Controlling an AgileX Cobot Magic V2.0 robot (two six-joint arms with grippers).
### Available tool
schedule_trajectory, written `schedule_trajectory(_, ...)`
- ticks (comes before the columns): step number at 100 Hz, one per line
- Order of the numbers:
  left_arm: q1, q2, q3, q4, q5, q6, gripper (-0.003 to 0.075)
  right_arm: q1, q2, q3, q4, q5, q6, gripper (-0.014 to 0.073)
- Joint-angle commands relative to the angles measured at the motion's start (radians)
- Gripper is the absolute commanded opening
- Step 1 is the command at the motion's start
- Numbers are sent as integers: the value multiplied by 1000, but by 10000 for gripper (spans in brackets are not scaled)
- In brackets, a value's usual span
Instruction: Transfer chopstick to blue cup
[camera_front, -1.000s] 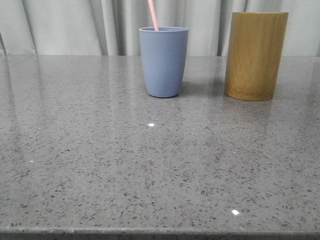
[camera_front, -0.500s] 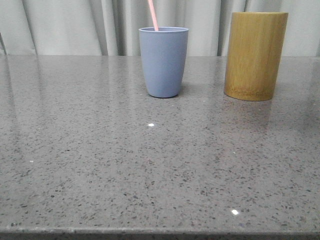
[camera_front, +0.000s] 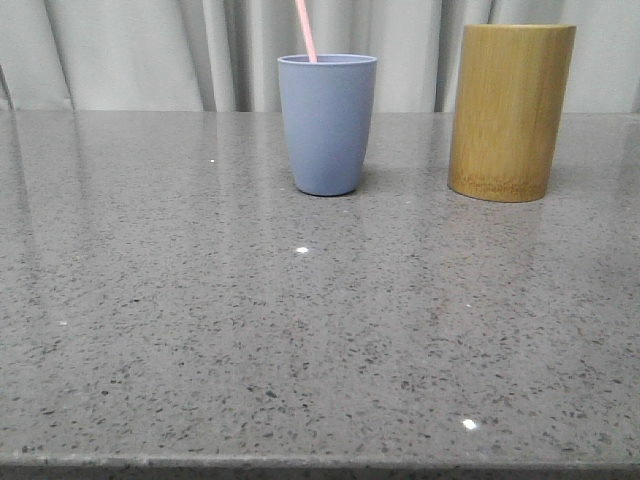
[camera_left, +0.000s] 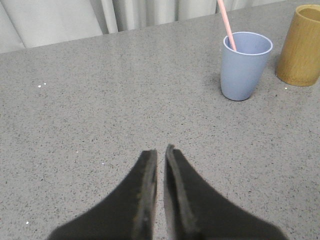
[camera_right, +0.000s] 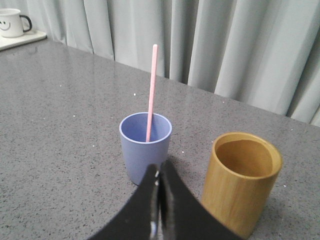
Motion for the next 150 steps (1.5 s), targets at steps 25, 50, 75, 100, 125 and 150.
schedule_trajectory(25,-7,-190,89,-6,-88,-13,-19,-7,-262,155,-9,-87,-8,-60)
schedule_trajectory(50,-7,-341,173,-14,-88,-13,-19,-7,-475,279,-4,-84,-8,-60)
schedule_trajectory(75,-7,-360,184,-14,-86,-13,-19,-7,-526,296,-4,-81,-8,-60)
schedule_trajectory(100,-7,-360,187,-14,-86,-13,-19,-7,-526,296,-4,-81,-8,-60)
schedule_trajectory(125,-7,-360,187,-14,-86,-13,-19,-7,-526,296,-4,-81,-8,-60)
schedule_trajectory(150,-7,-360,187,18,-86,-13,-19,-7,-526,296,-4,-81,-8,-60)
